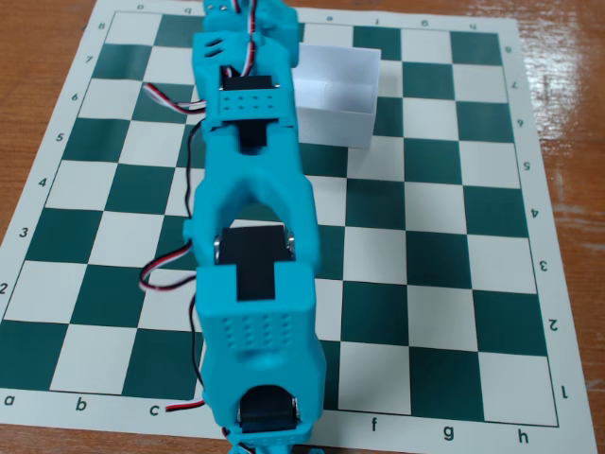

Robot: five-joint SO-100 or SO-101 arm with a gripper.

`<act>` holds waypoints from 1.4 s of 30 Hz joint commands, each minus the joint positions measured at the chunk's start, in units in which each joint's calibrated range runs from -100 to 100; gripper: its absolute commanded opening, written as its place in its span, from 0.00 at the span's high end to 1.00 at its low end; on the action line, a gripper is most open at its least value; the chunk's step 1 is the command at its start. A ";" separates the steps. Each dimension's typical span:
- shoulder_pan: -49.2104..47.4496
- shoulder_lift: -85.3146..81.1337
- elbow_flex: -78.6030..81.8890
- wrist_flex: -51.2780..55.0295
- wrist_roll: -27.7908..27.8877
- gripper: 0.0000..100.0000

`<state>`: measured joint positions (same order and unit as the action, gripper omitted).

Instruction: Grab the toy horse and put it in the box.

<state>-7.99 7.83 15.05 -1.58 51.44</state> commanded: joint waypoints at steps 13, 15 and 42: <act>9.28 31.73 -30.57 -19.69 0.30 1.00; 9.42 31.90 -30.48 -19.35 0.01 1.00; 9.21 -3.85 8.76 5.81 -1.65 1.00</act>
<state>0.97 16.34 17.41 -3.94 50.04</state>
